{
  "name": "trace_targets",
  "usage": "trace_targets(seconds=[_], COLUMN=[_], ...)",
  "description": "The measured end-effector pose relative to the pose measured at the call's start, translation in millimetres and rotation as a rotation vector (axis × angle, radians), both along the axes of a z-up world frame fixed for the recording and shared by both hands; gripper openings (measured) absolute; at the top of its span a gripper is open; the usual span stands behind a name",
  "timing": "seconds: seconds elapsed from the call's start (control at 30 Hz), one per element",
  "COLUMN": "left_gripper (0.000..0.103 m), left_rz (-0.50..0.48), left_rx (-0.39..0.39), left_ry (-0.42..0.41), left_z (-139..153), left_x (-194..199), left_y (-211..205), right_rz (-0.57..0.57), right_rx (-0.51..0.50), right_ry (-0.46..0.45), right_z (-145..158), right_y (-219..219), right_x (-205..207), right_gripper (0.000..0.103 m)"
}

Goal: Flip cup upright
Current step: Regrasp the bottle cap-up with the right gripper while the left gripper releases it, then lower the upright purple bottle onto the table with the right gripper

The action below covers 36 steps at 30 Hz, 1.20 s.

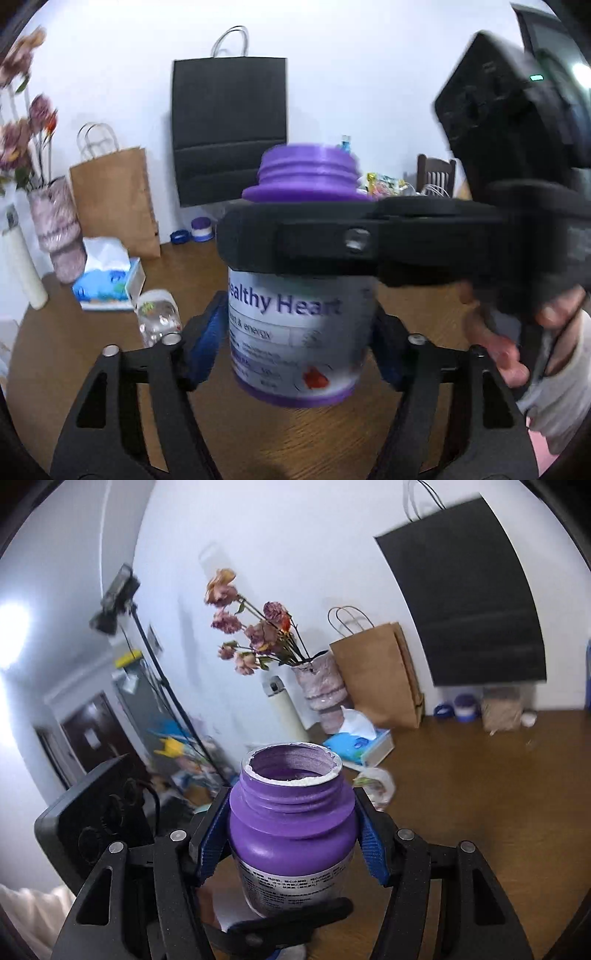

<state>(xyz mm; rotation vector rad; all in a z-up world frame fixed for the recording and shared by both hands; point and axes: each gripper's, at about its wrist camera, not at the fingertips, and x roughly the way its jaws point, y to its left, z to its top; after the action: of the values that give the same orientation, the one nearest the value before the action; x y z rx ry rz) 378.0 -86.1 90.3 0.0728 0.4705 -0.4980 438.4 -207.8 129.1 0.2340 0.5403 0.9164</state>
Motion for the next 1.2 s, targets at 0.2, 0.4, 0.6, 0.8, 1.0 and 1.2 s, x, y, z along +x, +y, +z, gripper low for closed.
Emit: trace_targets(seconds=[0.2, 0.4, 0.6, 0.8, 1.0, 1.2], left_gripper=[0.088, 0.093, 0.103, 0.103, 0.103, 0.103], left_rz=[0.028, 0.024, 0.101, 0.14, 0.151, 0.175], left_rx=[-0.048, -0.009, 0.066, 0.052, 0.084, 0.048], left_ry=[-0.044, -0.006, -0.049, -0.108, -0.111, 0.181], left_z=[6.1, -5.7, -48.6, -52.5, -56.2, -90.3], left_x=[-8.2, -45.9, -69.5, -75.2, -105.2, -109.4], left_y=[11.9, 30.1, 40.3, 34.5, 24.0, 31.2], right_rz=[-0.001, 0.022, 0.034, -0.021, -0.018, -0.034], right_rx=[-0.049, -0.065, -0.245, -0.318, -0.342, -0.461], right_ry=[-0.009, 0.008, -0.058, -0.114, -0.128, -0.145], right_z=[-10.3, -27.2, -45.8, -51.0, -54.7, -83.8], right_y=[9.1, 13.4, 45.8, 53.6, 48.7, 56.9], right_x=[-8.5, -29.7, -59.9, -68.7, -97.4, -123.3], right_gripper=[0.067, 0.067, 0.067, 0.067, 0.067, 0.067])
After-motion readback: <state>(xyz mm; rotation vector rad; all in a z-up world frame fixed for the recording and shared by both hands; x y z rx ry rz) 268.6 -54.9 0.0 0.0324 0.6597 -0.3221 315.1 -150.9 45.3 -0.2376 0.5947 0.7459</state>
